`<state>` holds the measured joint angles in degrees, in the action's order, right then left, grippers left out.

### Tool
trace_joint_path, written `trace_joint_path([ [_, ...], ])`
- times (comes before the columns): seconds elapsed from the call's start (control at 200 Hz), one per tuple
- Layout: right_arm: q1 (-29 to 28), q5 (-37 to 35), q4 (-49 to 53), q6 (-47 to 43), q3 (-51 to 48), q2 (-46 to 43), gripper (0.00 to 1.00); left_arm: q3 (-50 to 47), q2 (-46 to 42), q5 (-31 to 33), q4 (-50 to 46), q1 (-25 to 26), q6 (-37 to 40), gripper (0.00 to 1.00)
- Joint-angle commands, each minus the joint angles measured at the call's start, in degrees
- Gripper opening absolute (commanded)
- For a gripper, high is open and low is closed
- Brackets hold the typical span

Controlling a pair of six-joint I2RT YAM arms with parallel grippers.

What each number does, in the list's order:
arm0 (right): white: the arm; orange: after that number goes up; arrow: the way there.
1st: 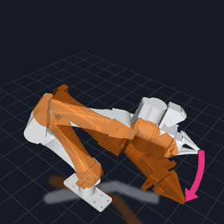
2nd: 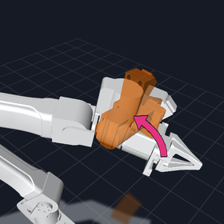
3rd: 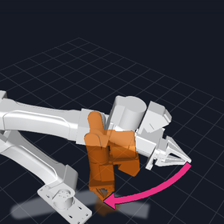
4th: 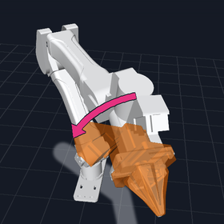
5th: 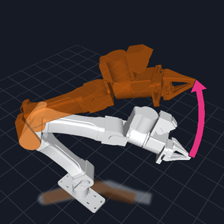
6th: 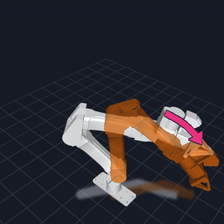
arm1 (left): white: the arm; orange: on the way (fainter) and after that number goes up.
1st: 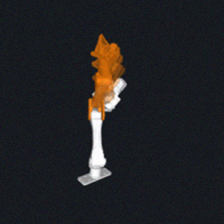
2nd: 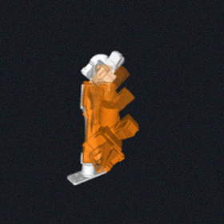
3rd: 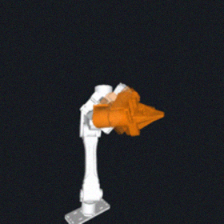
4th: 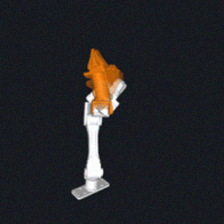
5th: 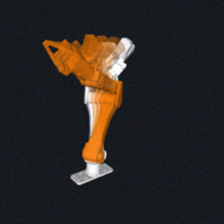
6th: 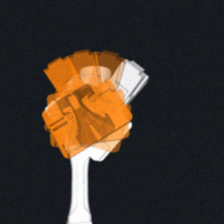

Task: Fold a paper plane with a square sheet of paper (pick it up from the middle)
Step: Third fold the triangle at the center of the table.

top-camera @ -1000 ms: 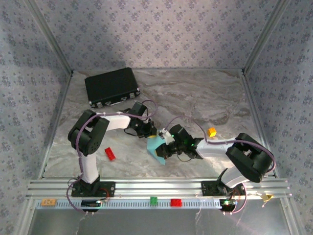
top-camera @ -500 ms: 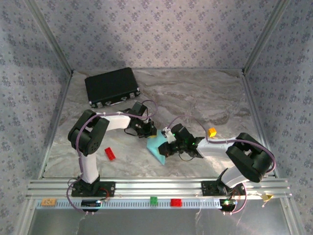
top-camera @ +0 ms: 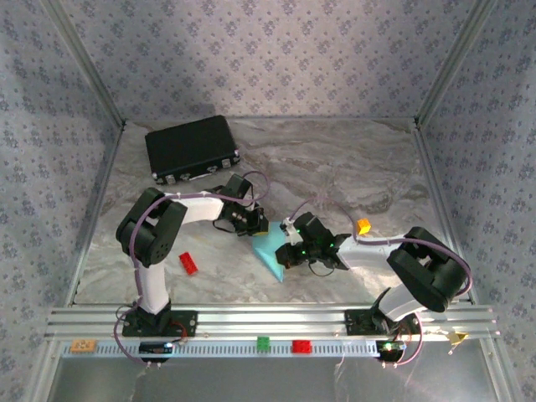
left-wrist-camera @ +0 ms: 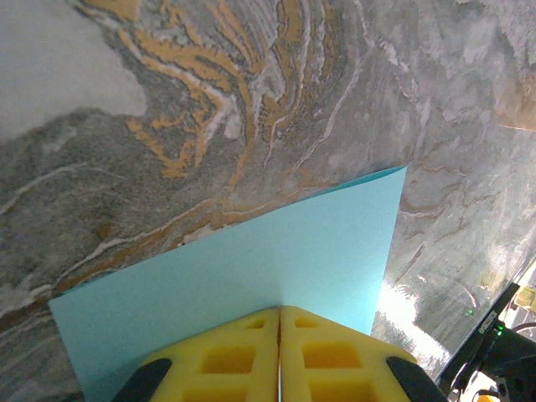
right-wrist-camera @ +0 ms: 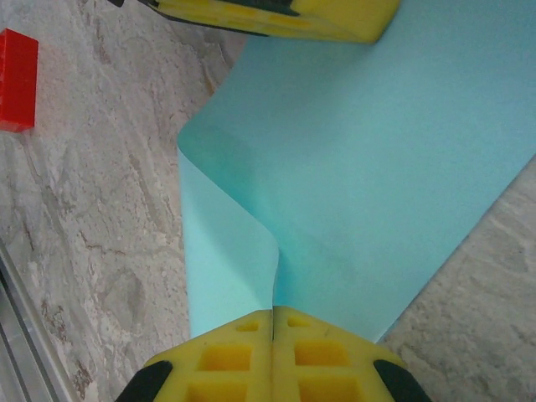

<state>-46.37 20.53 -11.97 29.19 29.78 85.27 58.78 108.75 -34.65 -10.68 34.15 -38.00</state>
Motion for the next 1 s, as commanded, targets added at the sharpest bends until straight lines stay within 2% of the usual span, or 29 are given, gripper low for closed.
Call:
trace_joint_path([
  [0.0, 0.4, -1.68, 2.03, 0.51, 0.72, -0.63, 0.03, -1.22, -0.93, 2.83, -2.14, 0.13, 0.13, 0.08],
  [0.994, 0.64, -2.04, 3.17, 0.17, 2.48, 0.7, 0.04, -1.22, -1.09, 2.58, -2.23, 0.19, 0.04, 0.07],
])
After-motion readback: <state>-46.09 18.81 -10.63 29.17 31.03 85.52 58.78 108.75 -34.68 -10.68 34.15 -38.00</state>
